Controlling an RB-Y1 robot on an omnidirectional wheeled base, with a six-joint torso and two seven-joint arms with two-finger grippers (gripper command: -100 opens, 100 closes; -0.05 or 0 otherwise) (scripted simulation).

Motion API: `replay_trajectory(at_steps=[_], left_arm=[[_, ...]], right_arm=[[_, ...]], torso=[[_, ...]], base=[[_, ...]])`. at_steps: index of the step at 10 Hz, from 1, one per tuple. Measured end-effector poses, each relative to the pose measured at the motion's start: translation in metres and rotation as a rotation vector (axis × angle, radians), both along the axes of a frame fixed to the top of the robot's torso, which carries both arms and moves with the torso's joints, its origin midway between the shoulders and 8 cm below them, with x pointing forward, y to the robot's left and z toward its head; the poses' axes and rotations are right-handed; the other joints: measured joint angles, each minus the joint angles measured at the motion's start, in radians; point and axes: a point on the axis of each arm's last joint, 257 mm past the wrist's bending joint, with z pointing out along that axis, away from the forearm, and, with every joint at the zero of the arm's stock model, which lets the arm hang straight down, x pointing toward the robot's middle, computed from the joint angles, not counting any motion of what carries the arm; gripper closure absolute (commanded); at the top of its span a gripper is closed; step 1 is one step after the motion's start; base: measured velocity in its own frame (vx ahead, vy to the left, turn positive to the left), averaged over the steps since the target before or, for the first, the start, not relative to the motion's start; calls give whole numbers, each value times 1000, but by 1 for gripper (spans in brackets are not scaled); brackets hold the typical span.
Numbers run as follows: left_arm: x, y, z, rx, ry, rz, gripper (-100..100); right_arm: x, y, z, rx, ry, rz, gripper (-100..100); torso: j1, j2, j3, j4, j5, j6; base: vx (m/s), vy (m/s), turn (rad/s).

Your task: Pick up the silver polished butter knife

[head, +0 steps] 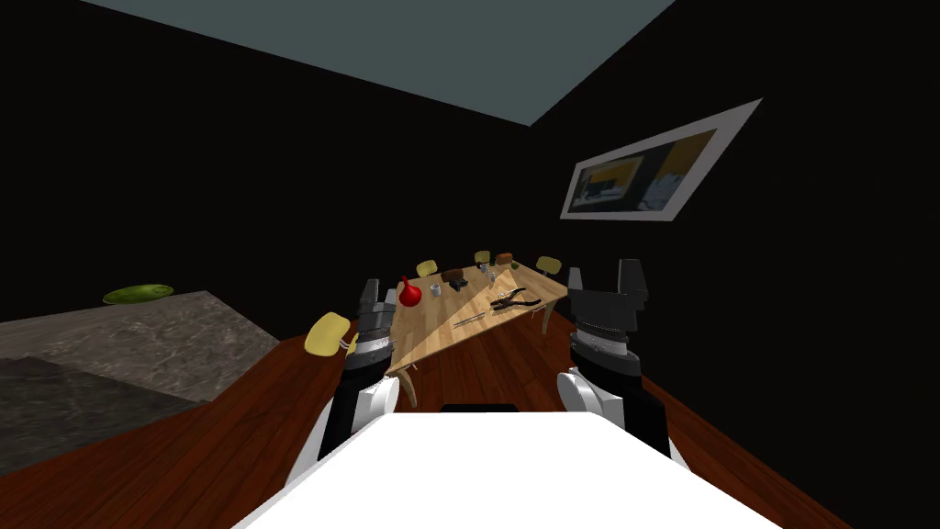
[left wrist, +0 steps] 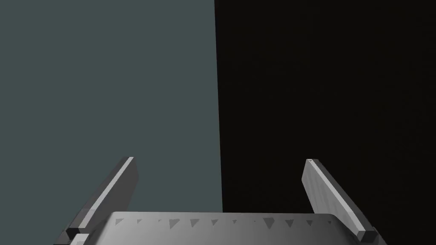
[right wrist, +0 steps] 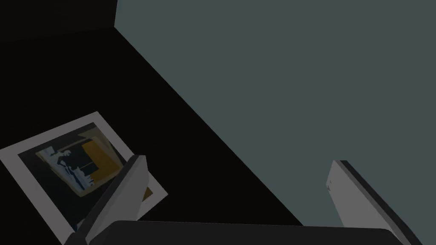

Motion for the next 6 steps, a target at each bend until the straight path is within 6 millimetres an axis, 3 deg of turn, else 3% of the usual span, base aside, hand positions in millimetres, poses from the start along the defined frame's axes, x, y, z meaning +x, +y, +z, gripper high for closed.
replay_trajectory(at_steps=[3, 6], left_arm=[[13, -1, -9, 19, 43, -37, -100], [41, 3, -32, 1, 121, -78, -100]], right_arm=[[0, 0, 0, 0, 0, 0, 0], [0, 0, 0, 0, 0, 0, 0]], torso=[[-1, -1, 0, 0, 0, 0], [-1, -2, -1, 0, 0, 0]], base=[[7, -15, -25], [14, -28, -39]])
